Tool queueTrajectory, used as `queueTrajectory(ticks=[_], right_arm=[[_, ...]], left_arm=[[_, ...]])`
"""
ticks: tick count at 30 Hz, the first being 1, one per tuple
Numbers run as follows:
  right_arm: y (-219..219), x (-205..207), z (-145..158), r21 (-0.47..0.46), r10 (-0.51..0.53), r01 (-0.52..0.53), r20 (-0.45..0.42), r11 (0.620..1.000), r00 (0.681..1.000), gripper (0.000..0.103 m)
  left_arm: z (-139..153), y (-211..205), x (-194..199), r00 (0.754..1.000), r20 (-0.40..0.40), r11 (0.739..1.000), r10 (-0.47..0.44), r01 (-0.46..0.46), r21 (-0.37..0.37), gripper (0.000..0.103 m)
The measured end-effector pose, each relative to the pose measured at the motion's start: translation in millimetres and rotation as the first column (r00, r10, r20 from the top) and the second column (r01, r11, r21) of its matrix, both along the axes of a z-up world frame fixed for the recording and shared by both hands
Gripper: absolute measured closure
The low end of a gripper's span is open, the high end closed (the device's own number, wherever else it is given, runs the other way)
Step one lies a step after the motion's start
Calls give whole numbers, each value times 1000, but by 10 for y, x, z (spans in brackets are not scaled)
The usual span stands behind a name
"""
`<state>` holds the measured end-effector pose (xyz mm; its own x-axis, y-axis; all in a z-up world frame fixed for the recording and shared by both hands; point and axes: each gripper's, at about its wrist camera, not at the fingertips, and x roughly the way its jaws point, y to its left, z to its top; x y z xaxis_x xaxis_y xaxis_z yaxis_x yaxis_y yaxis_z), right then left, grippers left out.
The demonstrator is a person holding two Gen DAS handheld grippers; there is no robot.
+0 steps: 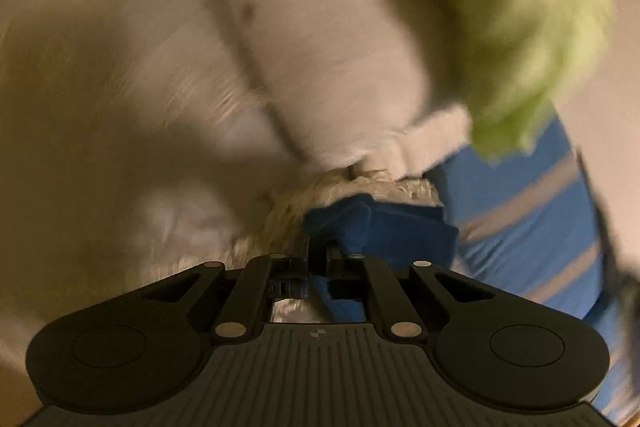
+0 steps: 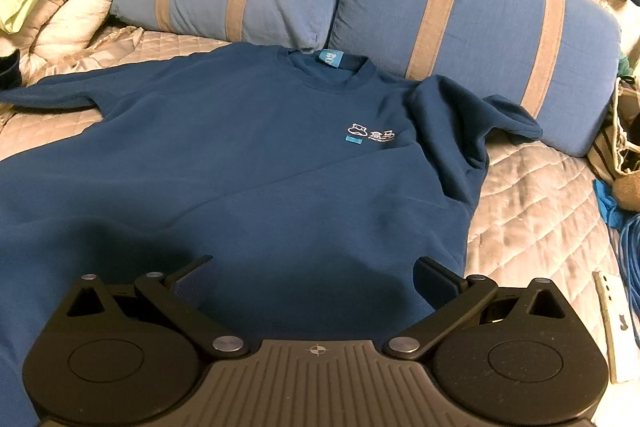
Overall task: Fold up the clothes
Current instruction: 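Pull the held sleeve outward from the body with the left gripper, then open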
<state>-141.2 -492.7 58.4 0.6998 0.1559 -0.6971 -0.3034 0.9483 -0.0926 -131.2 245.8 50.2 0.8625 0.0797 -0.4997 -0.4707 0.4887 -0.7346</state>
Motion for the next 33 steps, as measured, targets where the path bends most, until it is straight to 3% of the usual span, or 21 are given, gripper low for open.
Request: queueTrajectory(ticks=[2, 15, 18, 20, 23, 28, 33], right_arm=[[7, 2, 5, -6, 0, 0, 0, 1000, 1000, 0], [3, 15, 24, -7, -2, 2, 0, 1000, 1000, 0], [1, 13, 30, -1, -1, 1, 0, 1000, 1000, 0], [-6, 16, 33, 3, 0, 0, 0, 1000, 1000, 0], [-15, 25, 33, 9, 0, 0, 0, 1000, 1000, 0], [-29, 26, 36, 17, 1, -1, 2, 1000, 1000, 0], [-43, 23, 42, 34, 1, -1, 1, 999, 1000, 0]], left_arm=[[-116, 66, -60, 1000, 7, 996, 30, -29, -79, 94], [-187, -26, -113, 995, -92, 1000, 26, -25, 12, 94], [-190, -65, -91, 991, -127, 999, 30, -24, 43, 82], [-155, -92, -80, 989, -146, 998, 20, -11, 61, 65], [-27, -184, -119, 983, -175, 989, 59, -35, 142, 36], [208, -400, -165, 979, -195, 962, 67, -12, 273, 34], [534, -864, -185, 977, -204, 899, 59, 36, 436, 34]])
